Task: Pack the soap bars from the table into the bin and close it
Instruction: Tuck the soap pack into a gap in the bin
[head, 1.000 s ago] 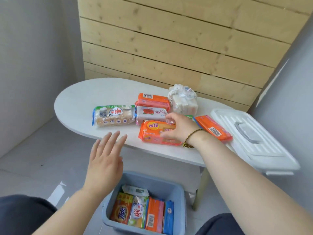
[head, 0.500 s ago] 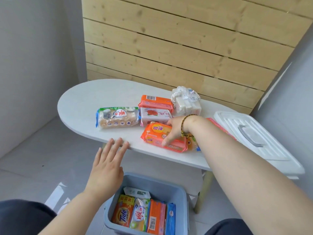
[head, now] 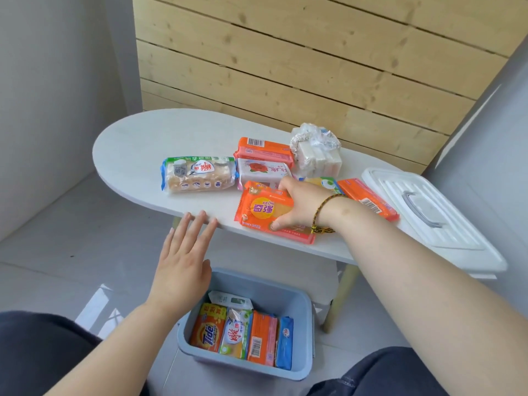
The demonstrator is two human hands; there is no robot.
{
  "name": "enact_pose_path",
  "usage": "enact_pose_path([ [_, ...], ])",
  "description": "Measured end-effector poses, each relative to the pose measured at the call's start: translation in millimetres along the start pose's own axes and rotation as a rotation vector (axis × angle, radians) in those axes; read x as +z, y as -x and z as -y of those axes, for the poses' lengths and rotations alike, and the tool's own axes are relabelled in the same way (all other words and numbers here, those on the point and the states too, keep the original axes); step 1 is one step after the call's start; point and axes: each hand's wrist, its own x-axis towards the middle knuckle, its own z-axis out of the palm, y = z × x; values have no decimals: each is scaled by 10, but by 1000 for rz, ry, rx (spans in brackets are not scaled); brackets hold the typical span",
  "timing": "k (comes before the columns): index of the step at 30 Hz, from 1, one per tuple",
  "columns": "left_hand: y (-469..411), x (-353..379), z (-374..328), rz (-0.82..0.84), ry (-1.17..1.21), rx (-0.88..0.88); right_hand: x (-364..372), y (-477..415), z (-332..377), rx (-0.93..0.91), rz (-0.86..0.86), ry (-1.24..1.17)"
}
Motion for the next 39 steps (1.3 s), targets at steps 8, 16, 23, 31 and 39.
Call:
enact_pose_path([
  [8, 98, 107, 14, -92, 87, -94, 121, 462, -16, -82, -76, -379],
  [16, 343, 521, 265, 315, 16, -224, 872, 625, -193, -26, 98, -206],
  [23, 448, 878, 389, 710, -121, -292, 1871, 262, -561, 202, 154, 59],
  [31, 498, 1166, 563, 759, -157, -428, 2475, -122, -735, 220, 89, 256],
  [39, 557, 1376, 641, 770, -281, -385, 2887, -258, -719, 238, 94, 130],
])
